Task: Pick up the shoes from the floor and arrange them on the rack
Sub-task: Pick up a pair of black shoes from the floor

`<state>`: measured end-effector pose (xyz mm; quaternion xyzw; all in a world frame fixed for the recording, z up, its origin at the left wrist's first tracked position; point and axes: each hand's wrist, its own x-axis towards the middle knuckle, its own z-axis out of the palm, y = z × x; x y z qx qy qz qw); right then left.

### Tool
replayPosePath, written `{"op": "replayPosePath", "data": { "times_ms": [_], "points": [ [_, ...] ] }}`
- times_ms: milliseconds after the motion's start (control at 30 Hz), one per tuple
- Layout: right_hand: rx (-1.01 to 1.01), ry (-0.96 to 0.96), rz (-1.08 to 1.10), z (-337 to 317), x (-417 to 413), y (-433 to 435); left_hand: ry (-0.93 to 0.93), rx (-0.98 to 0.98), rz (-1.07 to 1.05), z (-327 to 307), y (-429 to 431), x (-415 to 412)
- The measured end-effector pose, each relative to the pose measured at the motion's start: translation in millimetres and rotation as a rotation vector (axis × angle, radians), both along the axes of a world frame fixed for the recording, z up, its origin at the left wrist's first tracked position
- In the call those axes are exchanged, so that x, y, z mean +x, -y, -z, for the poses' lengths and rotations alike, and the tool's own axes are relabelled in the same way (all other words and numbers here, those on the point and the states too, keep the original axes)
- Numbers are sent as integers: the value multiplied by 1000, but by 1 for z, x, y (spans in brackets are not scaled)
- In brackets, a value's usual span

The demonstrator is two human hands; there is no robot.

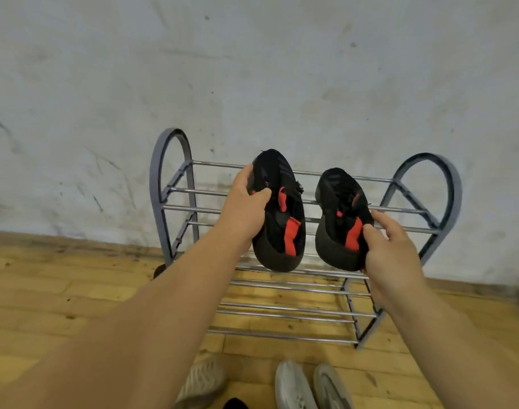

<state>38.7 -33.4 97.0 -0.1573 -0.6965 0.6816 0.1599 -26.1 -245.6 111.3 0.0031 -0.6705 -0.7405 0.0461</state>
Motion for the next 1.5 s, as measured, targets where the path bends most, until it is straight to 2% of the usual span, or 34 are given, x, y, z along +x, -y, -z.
{"op": "replayPosePath", "data": {
  "times_ms": [167, 267, 600, 767, 933, 1067, 1200, 1500],
  "points": [
    [54, -14, -32, 7, -8, -11, -34, -216, -23, -9, -11, -19],
    [36, 3, -43, 10, -12, -13, -99, -439, -128, -14, -11, -25],
    [-85, 44, -133, 5, -7, -10, -57, -751, -235, -2, 0, -15],
    [-130, 81, -250, -3, 1, -14, 23, -597, -193, -6, 4, 18],
    [-145, 125, -329, -5, 7, -22, 141, -469, -31, -1, 6, 42],
    [-136, 139, -383, -8, 13, -23, 235, -193, 165, 9, 9, 48],
    [-132, 142, -402, -6, 16, -25, 261, 3, 201, 13, 9, 51],
    [-125, 93, -340, -1, 18, -27, 249, 107, 215, 15, 6, 55]
  ]
}}
